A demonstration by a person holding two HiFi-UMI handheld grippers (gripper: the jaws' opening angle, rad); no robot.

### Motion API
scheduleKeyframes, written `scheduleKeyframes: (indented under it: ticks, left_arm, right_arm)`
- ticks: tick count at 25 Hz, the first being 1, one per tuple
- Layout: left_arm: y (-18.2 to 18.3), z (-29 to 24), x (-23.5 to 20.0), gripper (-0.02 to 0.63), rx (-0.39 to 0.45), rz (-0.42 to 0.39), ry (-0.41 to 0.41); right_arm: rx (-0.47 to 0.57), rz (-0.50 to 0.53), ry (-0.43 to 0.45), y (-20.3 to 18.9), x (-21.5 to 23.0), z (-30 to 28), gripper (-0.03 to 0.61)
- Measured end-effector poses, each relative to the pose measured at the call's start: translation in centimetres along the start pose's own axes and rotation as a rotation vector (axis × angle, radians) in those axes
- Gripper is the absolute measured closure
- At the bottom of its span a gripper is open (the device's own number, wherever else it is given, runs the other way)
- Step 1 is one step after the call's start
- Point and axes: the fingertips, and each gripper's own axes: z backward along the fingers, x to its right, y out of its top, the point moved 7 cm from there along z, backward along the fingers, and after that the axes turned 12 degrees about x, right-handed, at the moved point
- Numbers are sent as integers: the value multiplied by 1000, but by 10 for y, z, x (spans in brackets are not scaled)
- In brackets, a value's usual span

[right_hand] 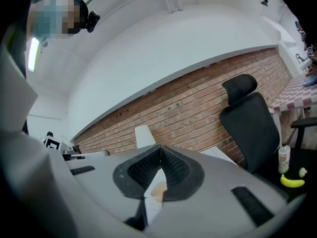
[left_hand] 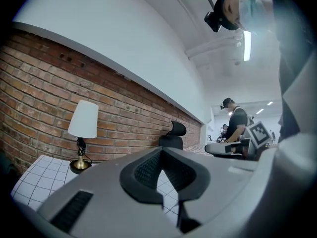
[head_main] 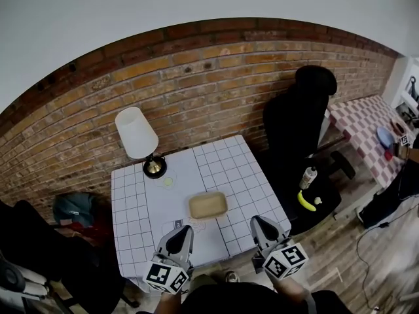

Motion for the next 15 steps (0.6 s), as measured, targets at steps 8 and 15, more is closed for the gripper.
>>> scheduleKeyframes:
  ticks: [8, 15]
  left_arm:
    - [2, -14, -24, 604, -10, -3, -30]
    - [10, -25, -65, 604, -30, 0, -91]
  right_arm:
    - [1, -12, -21, -6, -6, -24, 574]
    - [16, -11, -78, -16, -25, -51, 574]
